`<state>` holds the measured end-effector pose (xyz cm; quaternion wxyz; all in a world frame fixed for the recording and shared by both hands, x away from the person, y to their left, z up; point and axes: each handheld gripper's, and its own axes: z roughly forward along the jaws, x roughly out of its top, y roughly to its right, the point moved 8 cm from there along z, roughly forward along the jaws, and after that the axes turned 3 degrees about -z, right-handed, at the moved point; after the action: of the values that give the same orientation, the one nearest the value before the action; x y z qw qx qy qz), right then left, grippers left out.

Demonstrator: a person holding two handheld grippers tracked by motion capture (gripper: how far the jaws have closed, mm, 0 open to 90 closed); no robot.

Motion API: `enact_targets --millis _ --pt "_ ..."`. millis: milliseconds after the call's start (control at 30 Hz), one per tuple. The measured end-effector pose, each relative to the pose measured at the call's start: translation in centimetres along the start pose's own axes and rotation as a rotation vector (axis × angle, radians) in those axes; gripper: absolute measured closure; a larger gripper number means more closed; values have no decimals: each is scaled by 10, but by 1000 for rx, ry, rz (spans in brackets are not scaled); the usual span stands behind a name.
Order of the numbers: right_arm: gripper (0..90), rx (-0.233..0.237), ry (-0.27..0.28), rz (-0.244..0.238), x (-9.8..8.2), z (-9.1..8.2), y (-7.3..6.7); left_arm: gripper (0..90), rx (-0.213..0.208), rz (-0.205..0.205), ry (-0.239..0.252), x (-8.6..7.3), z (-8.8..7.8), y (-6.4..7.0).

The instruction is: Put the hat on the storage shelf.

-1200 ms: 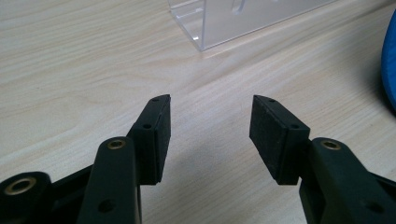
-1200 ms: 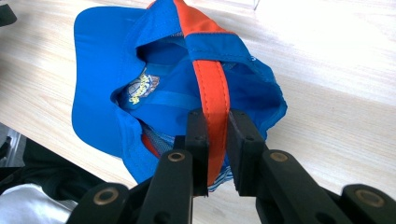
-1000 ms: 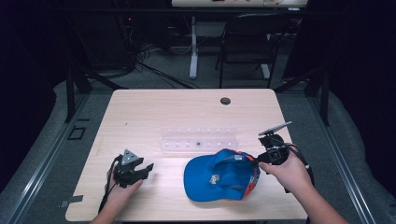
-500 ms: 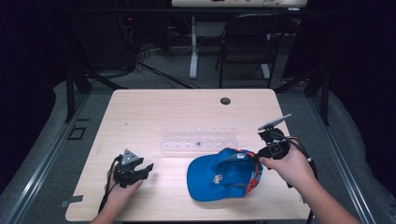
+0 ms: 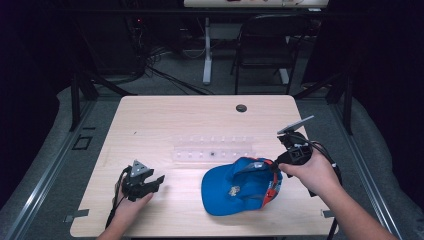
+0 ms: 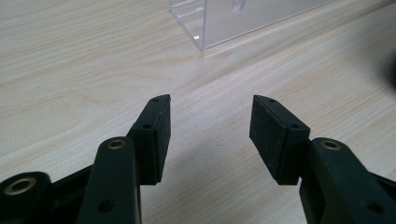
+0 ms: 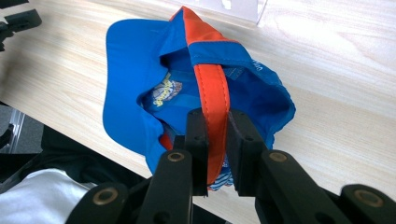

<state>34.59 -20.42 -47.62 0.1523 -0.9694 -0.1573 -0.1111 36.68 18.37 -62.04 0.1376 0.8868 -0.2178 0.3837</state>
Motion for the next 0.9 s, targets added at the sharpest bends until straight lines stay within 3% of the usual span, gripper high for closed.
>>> enact_targets --millis 667,833,900 --pt "799 19 -1 2 9 -20 -9 487 0 0 -2 0 0 1" --pt "799 44 -1 6 10 -24 -12 487 -1 0 -2 0 0 1" --pt "800 76 -11 11 11 -26 -14 488 0 -1 -1 0 0 1"
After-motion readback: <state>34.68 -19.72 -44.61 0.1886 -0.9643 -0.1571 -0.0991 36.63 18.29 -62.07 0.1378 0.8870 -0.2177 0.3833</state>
